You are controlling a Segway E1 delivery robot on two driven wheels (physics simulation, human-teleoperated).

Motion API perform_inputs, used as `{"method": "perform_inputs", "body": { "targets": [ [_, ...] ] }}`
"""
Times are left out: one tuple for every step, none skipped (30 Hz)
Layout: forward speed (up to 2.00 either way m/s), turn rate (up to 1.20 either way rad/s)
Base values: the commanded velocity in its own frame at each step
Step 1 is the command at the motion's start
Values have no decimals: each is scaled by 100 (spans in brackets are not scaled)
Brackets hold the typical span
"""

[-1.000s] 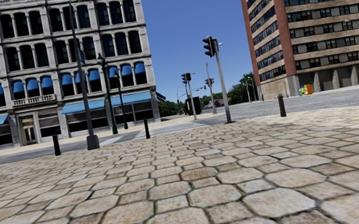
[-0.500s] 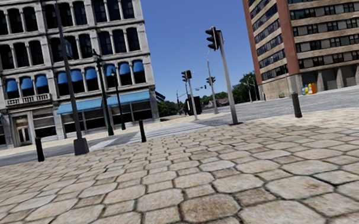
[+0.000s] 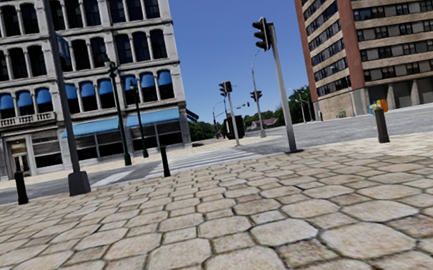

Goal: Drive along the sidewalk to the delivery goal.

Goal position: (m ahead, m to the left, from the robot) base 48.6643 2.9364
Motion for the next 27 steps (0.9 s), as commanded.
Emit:
{"method": "perform_inputs", "body": {
  "targets": [
    [200,0],
    [200,0],
    [200,0],
    [200,0],
    [200,0],
    [200,0],
    [200,0],
    [200,0],
    [200,0],
    [200,0],
    [200,0],
    [200,0],
    [200,0],
    [200,0],
    [200,0],
    [200,0],
    [200,0],
    [200,0],
    [200,0],
    [200,0],
    [200,0],
    [200,0],
    [200,0],
    [200,0],
    [200,0],
    [200,0],
    [200,0]
  ]
}}
